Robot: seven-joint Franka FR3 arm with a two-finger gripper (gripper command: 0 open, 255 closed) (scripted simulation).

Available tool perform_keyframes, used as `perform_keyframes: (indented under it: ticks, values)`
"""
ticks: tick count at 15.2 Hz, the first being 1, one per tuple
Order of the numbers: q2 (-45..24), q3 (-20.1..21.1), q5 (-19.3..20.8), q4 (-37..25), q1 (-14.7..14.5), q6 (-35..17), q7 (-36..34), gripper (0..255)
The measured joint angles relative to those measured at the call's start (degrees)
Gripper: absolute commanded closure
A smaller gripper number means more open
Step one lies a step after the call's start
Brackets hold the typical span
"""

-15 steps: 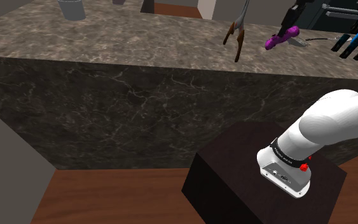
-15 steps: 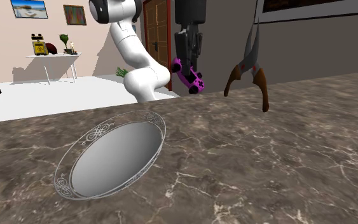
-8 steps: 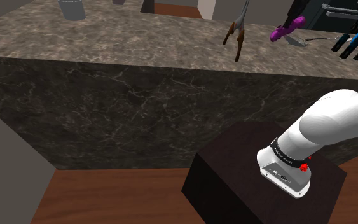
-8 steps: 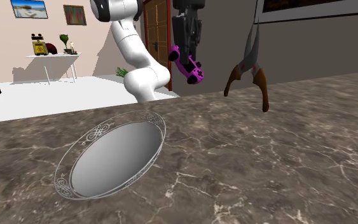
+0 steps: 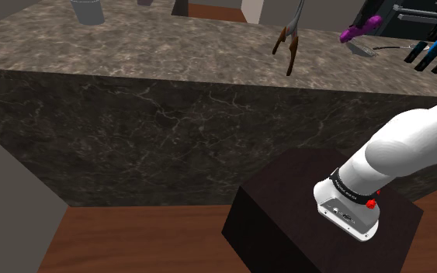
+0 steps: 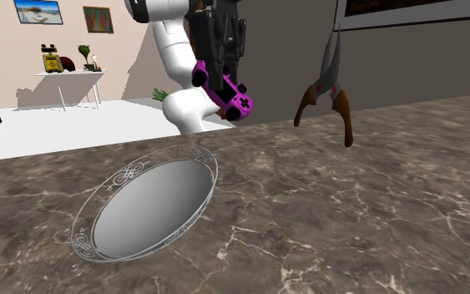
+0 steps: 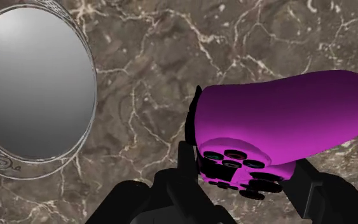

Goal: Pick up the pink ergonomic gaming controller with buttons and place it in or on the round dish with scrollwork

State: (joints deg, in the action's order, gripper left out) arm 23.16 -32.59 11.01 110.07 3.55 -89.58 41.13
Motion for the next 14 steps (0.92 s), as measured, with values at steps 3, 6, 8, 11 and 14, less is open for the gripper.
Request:
perform_keyframes:
  ticks: [3, 6, 8, 11, 14]
  values:
    - [-6.3, -5.1, -1.9, -5.5, -0.2, -0.7, 5.8, 255]
    - [-12.7, -9.9, -5.0, -11.6, 0.1, -0.2, 11.6, 255]
    - [-18.6, -13.3, -8.7, -16.6, 0.9, 0.3, 16.1, 255]
    - [-28.0, -17.3, -15.4, -24.1, 4.2, 1.6, 23.2, 255]
    - [-35.0, -18.5, -20.9, -30.1, 8.5, 3.2, 28.1, 255]
